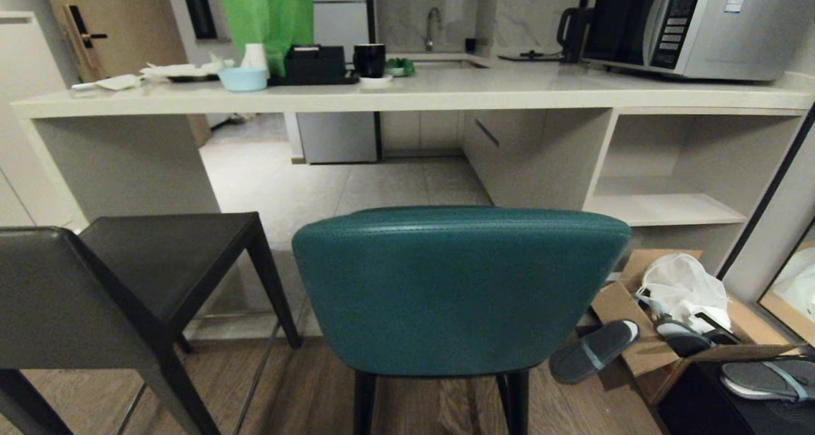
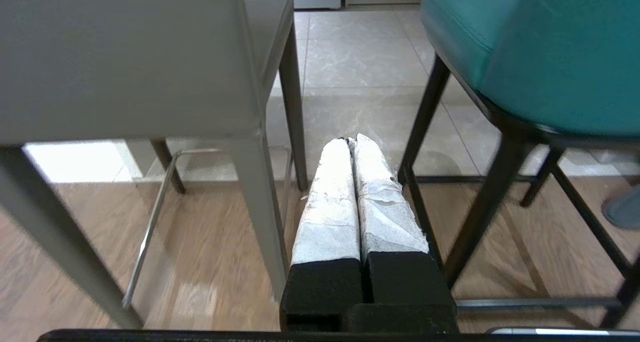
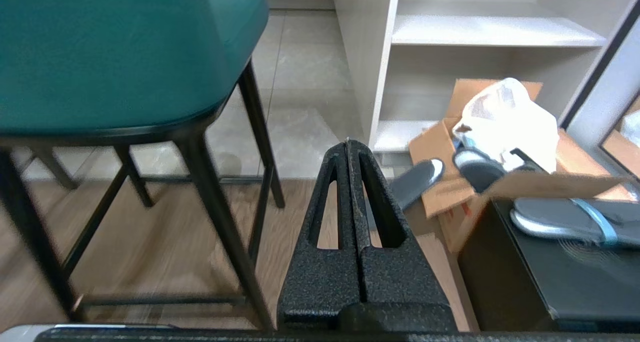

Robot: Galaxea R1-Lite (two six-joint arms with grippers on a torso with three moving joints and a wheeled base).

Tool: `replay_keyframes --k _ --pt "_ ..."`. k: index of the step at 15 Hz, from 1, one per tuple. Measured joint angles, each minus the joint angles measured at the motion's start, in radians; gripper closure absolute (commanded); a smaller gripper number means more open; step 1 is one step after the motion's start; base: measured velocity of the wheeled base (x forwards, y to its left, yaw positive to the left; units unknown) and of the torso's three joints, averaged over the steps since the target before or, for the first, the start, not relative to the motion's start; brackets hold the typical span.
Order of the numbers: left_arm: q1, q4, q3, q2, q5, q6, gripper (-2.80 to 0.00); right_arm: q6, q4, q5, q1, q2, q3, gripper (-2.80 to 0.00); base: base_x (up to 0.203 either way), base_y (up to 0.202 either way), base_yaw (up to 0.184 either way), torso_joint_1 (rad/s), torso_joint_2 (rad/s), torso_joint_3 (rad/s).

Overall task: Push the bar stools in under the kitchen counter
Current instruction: Push the gray chair back under the dining table

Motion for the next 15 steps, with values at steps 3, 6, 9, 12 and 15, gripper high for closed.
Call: replay_keyframes --k 3,6,9,12,15 --pt "0.000 0.000 0.000 0.000 0.001 -0.002 0.00 0.000 0.001 0.000 0.000 0.000 0.000 0.00 -0.178 0.000 -0.001 0.001 0.00 0.005" --pt "0.000 0.000 0.000 0.000 0.001 -0.003 0.00 0.000 0.000 0.001 0.000 0.000 0.000 0.00 -0.020 0.000 0.000 -0.001 0.00 0.001" --pt "0.000 0.000 0.000 0.000 0.001 -0.007 0.00 -0.001 0.001 0.001 -0.001 0.000 0.000 0.00 0.004 0.080 -0.003 0.001 0.00 0.002" --pt "-0.001 -0.001 0.000 0.000 0.001 -0.007 0.00 -0.001 0.000 0.001 0.000 0.000 0.000 0.00 0.000 0.194 -0.001 0.003 0.00 0.007" --pt "0.000 -0.001 0.000 0.000 0.000 -0.008 0.00 0.000 0.002 0.001 0.000 0.000 0.000 0.00 0.000 0.199 -0.004 0.001 0.00 0.005"
